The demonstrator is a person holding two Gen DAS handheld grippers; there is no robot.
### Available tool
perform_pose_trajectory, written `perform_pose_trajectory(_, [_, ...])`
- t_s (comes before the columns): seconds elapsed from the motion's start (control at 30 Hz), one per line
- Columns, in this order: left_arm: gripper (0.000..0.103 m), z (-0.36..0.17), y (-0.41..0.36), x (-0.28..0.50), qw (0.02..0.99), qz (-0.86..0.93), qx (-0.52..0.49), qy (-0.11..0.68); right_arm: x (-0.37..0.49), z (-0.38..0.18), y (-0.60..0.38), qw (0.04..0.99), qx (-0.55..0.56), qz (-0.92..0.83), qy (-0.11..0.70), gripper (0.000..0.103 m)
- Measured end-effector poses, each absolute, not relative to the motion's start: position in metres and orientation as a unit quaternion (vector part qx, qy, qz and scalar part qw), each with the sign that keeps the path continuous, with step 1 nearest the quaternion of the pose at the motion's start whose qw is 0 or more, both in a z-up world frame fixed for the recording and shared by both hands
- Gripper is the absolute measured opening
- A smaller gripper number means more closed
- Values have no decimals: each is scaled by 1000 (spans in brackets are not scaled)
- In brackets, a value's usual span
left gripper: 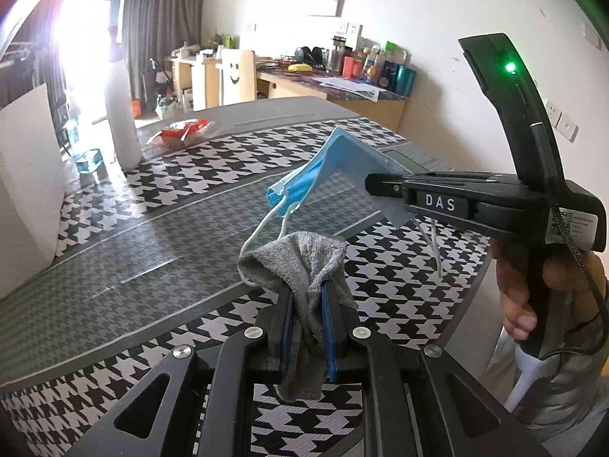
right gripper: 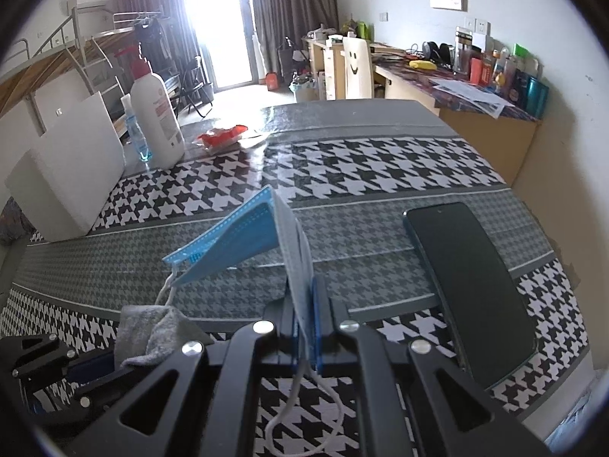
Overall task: Organize soft objects
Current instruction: 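Carry the grey sock with the left tool while the right tool carries the blue mask toward the foam box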
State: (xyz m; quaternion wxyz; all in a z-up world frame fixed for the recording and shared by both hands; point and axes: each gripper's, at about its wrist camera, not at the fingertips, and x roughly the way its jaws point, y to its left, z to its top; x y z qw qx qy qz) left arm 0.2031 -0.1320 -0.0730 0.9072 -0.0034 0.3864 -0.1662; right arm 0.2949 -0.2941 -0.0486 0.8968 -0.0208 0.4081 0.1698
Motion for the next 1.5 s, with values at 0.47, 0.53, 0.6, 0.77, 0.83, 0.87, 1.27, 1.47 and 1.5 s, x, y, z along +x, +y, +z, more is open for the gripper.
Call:
perform_pose_trajectory(0.47, [15, -57, -111, 188, 920, -152, -5, 362, 284, -25, -292, 911, -1, 165, 378, 9])
perform_pose_trajectory(0.53, [15, -56, -109, 187, 921, -150, -6, 360, 284, -21, -291, 914, 3, 164, 372, 9])
perform_pose_trajectory(0.6, [15, -53, -104, 185, 923, -145, -8, 355, 283, -18, -290, 916, 5, 161, 366, 9])
perform_pose_trajectory(0.77, [15, -43, -90, 182, 931, -130, -14, 340, 284, -12, -287, 919, 8, 162, 359, 9])
perform_pose_trajectory(0.83, [15, -39, -84, 181, 934, -124, -18, 333, 284, -10, -287, 920, 10, 163, 356, 9])
perform_pose_trajectory(0.87, [15, -37, -81, 181, 936, -120, -19, 330, 284, -10, -286, 920, 11, 163, 355, 9])
perform_pose_trajectory(1.27, [15, -14, -45, 177, 953, -73, -23, 295, 277, 2, -271, 928, 3, 175, 330, 9])
perform_pose_trajectory(1.47, [15, -1, -31, 174, 959, -55, -19, 277, 273, 11, -259, 930, -4, 190, 315, 9])
perform_pose_trajectory(1.5, [15, 2, -29, 174, 960, -51, -18, 274, 274, 12, -259, 930, -3, 191, 313, 9])
